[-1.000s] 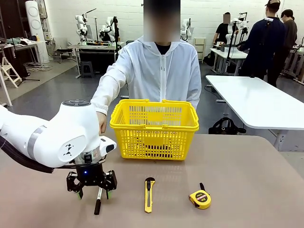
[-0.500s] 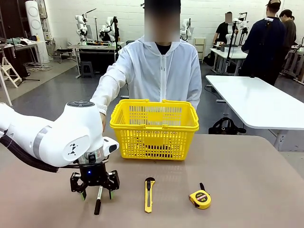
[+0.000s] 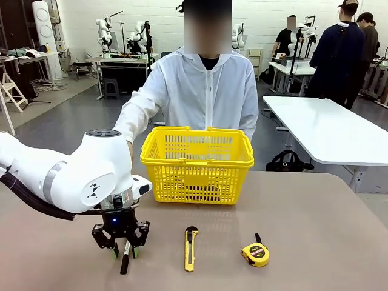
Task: Place the items the person wants into the basket.
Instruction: Pick up the item the person points to and place it in the Market Basket.
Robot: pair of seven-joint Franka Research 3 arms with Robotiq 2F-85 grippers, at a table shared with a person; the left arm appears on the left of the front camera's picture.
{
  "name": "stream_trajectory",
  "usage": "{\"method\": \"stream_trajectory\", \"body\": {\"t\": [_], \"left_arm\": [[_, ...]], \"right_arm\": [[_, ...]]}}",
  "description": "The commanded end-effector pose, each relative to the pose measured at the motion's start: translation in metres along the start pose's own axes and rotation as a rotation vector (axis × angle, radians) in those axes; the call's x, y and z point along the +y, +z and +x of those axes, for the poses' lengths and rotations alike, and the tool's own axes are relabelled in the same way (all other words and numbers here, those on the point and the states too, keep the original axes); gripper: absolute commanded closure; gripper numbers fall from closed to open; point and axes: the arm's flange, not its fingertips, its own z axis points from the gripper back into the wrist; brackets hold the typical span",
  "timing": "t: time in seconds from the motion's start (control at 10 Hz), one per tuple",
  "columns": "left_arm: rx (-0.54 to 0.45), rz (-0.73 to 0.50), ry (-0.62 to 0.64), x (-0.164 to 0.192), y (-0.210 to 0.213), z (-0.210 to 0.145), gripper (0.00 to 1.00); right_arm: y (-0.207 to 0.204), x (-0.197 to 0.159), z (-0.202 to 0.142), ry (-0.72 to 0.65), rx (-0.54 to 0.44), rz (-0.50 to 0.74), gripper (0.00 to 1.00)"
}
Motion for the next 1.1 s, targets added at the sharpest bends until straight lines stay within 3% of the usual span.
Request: {"method": "stream_trajectory", "body": {"t": [0.0, 0.7, 0.9, 1.0], "left_arm": [[0.0, -0.004, 0.032, -0.006, -0.004, 0.0, 1.0], [0.01, -0.01, 0.024, -0.005, -0.001, 0.0, 1.0], [0.029, -0.004, -0.035, 0.002, 0.057, -0.007, 1.0], [-0.019, -0.03, -0.051, 0.011, 0.106, -0.018, 1.0]], "right_arm": [[0.0, 0.0, 0.001, 0.01, -0.033, 0.015, 0.0], [0.0, 0.0, 0.001, 0.01, -0.033, 0.015, 0.0], [0.0, 0.0, 0.001, 0.01, -0.033, 0.015, 0.0], [0.0, 0.0, 0.001, 0.01, -0.033, 0.015, 0.0]]}}
